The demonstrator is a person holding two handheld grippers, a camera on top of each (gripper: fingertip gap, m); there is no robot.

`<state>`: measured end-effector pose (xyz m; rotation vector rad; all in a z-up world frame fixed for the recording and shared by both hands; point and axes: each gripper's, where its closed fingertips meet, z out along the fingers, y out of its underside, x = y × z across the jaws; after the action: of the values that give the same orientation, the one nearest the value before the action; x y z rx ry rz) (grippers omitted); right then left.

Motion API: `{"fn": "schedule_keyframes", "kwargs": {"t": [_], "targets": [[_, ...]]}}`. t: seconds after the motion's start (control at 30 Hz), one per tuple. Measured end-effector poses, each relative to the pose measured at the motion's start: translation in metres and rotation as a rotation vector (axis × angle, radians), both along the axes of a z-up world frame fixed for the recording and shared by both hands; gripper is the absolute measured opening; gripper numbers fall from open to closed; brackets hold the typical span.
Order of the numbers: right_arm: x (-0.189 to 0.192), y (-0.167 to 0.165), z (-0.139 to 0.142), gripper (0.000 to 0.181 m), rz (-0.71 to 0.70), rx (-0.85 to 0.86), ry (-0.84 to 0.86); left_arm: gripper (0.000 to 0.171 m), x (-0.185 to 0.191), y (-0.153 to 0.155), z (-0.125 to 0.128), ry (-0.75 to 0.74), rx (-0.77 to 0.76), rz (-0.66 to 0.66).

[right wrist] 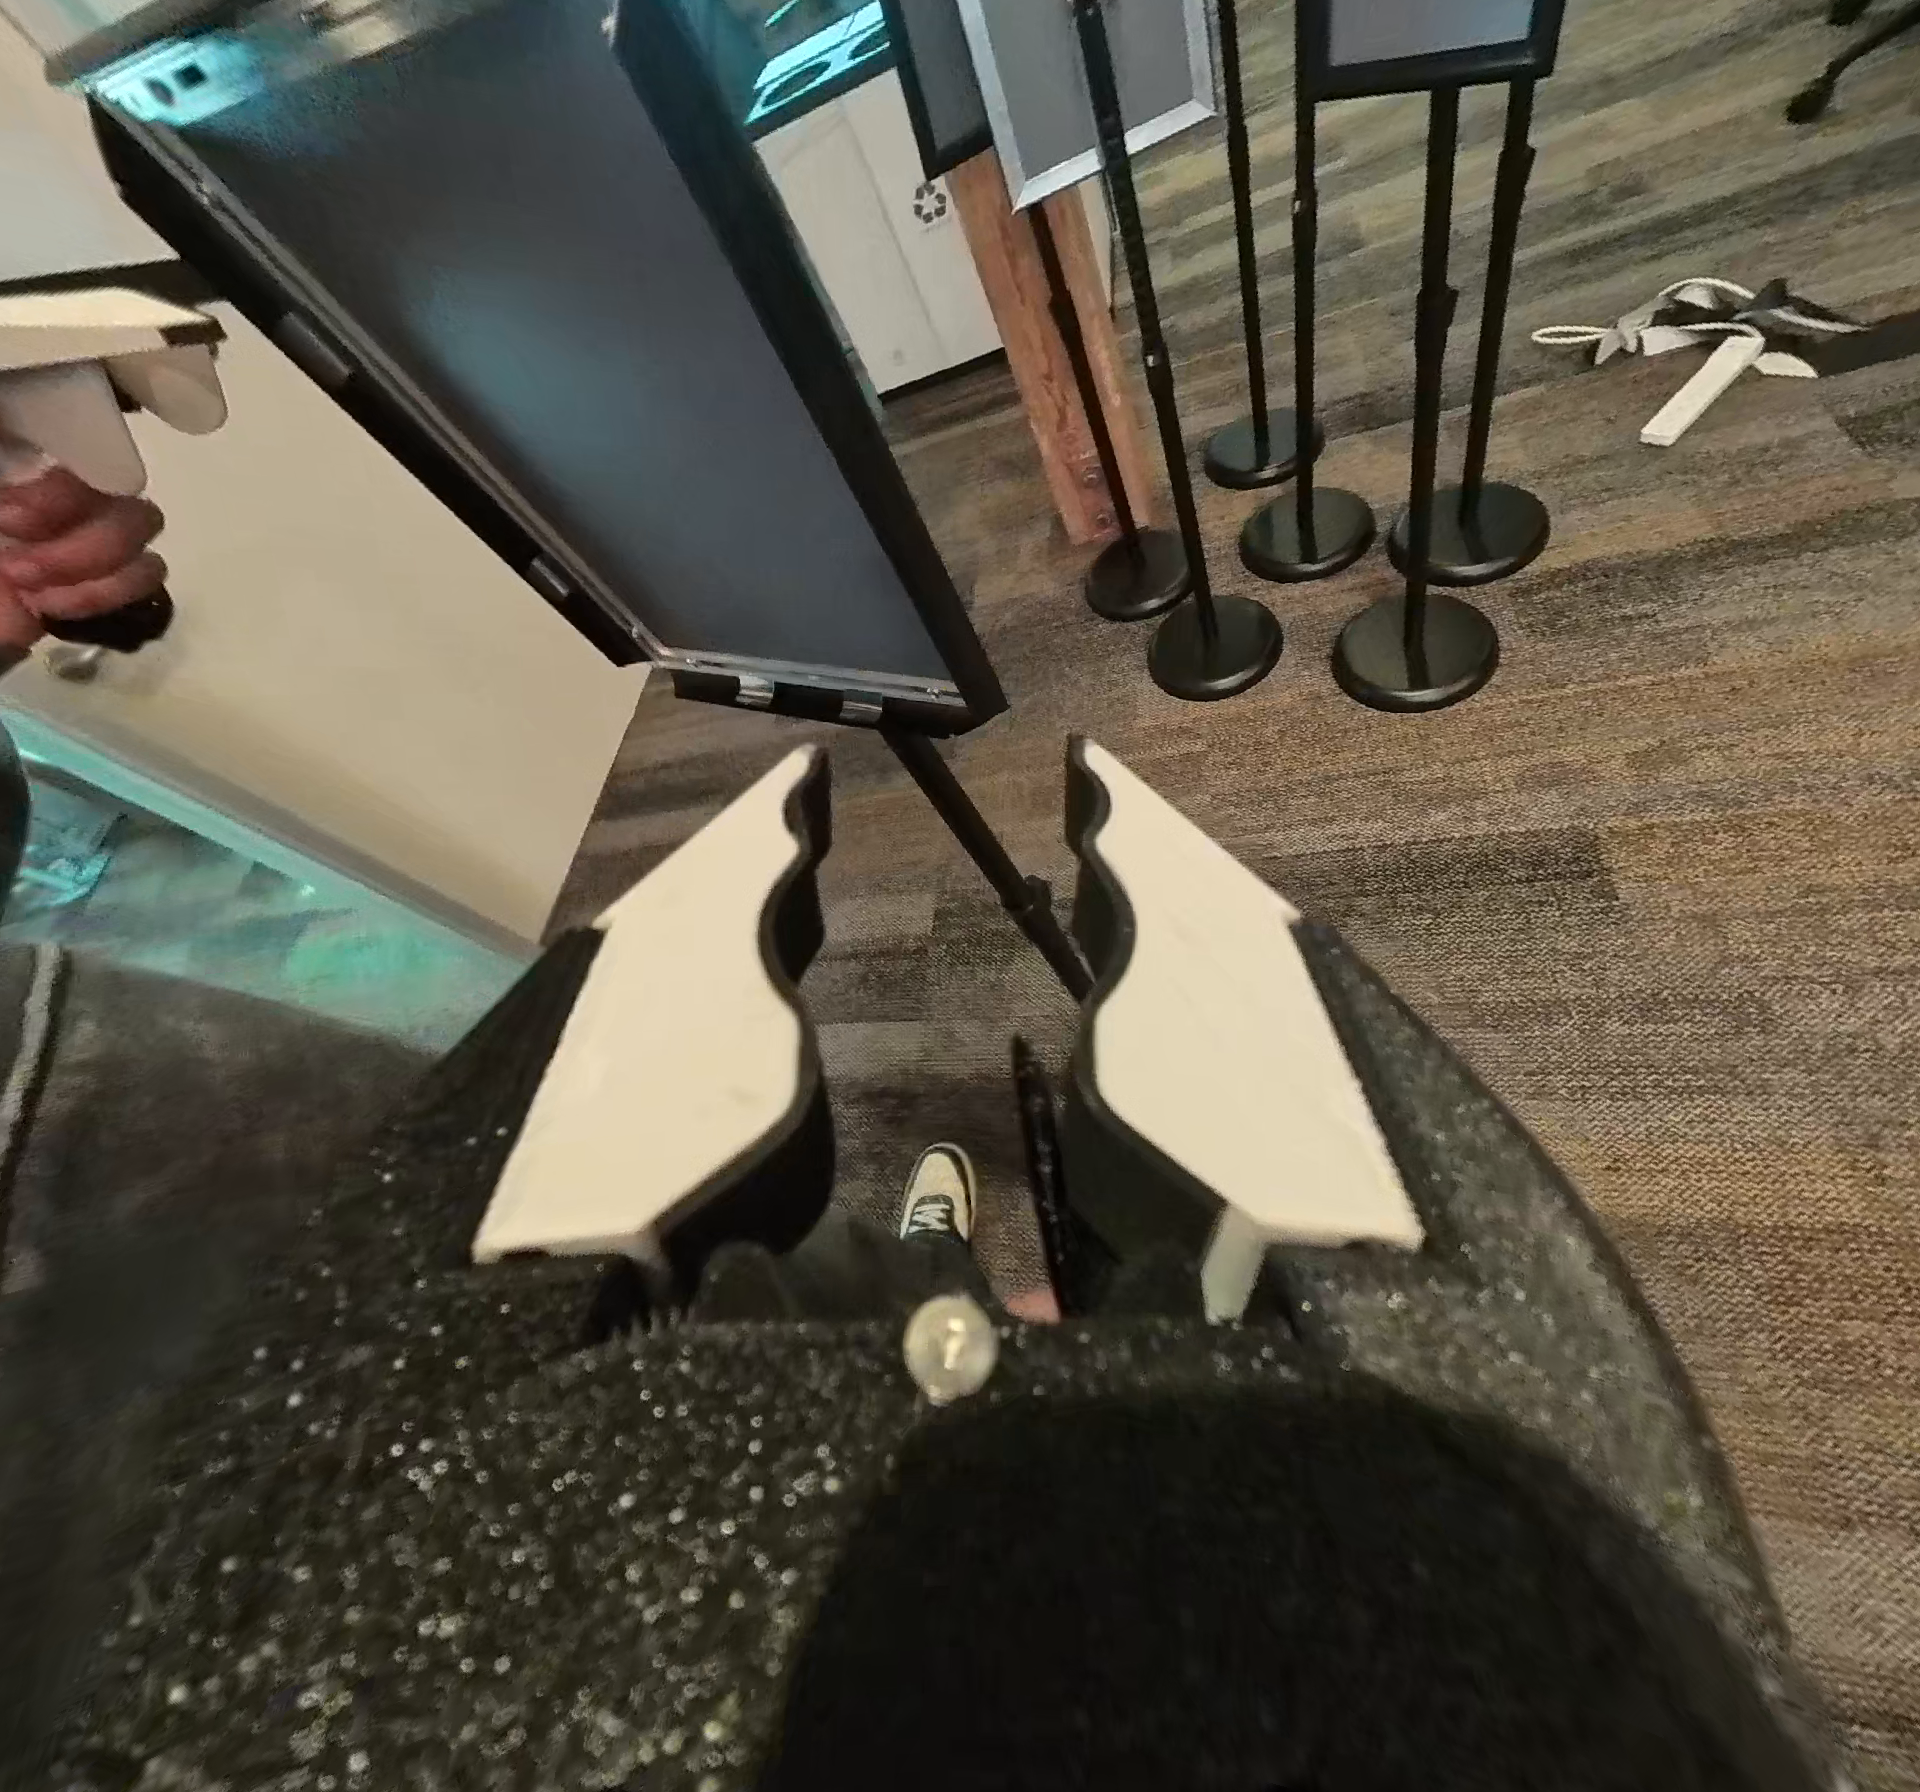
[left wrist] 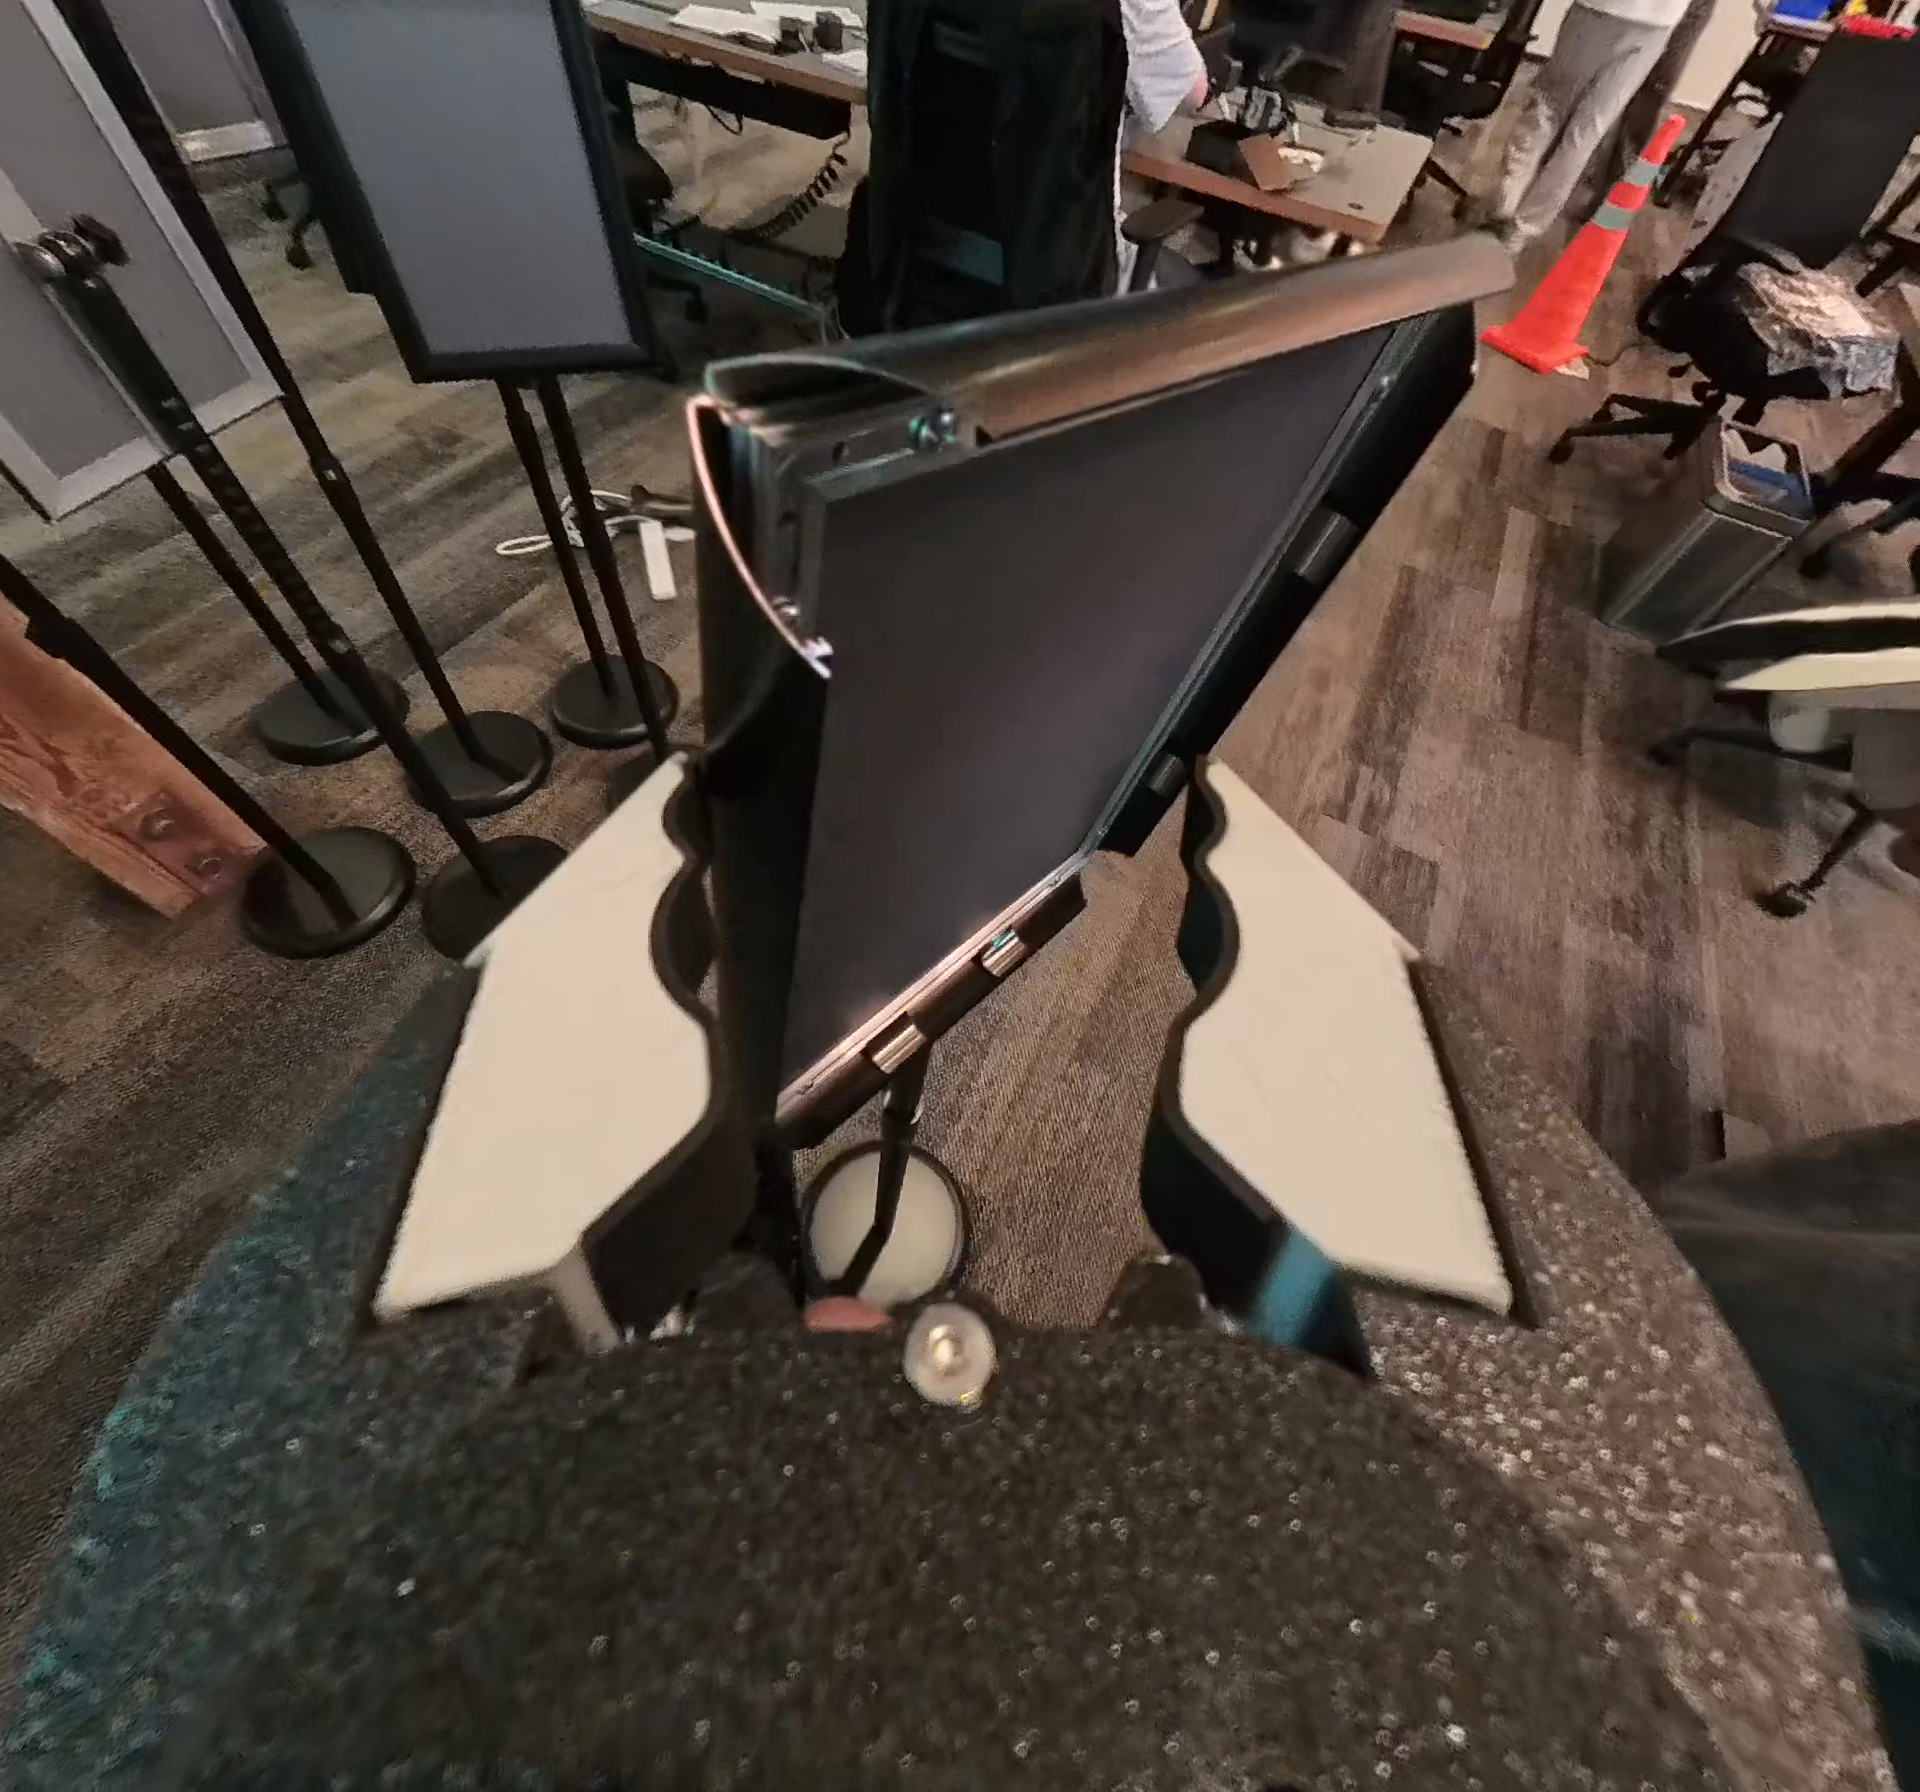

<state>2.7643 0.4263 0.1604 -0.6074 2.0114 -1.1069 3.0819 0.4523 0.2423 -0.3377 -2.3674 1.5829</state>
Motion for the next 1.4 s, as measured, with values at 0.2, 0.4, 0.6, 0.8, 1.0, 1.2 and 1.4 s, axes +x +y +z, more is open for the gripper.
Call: {"fn": "schedule_keyframes", "kwargs": {"t": [0.2, 0.4, 0.6, 0.8, 1.0, 1.2, 1.4], "targets": [[0.020, -0.007, 0.002, 0.045, 0.097, -0.017, 0.032, 0.090, 0.006, 0.008, -0.015, -0.016, 0.016, 0.015], [0.056, -0.022, -0.006, 0.049, 0.121, -0.147, 0.123, 0.086, 0.026, 0.010, -0.040, -0.002, 0.054, -0.059], [0.133, -0.032, -0.026, 0.075, 0.309, -0.283, 0.149, 0.069, 0.043, 0.009, -0.080, -0.096, 0.099, -0.255], [0.180, -0.069, -0.039, 0.072, 0.281, -0.326, 0.210, 0.028, 0.043, -0.003, -0.109, -0.148, 0.082, -0.328], [0.189, -0.081, -0.035, 0.028, 0.299, -0.187, 0.143, 0.030, 0.035, -0.015, -0.136, -0.127, 0.163, -0.273], [0.183, -0.065, -0.026, 0.019, 0.433, 0.145, 0.166, 0.021, 0.021, -0.012, -0.132, 0.056, 0.351, -0.316], [0.179, -0.064, -0.024, 0.022, 0.452, 0.536, 0.231, 0.024, 0.015, -0.004, -0.123, 0.227, 0.691, -0.384]]}}
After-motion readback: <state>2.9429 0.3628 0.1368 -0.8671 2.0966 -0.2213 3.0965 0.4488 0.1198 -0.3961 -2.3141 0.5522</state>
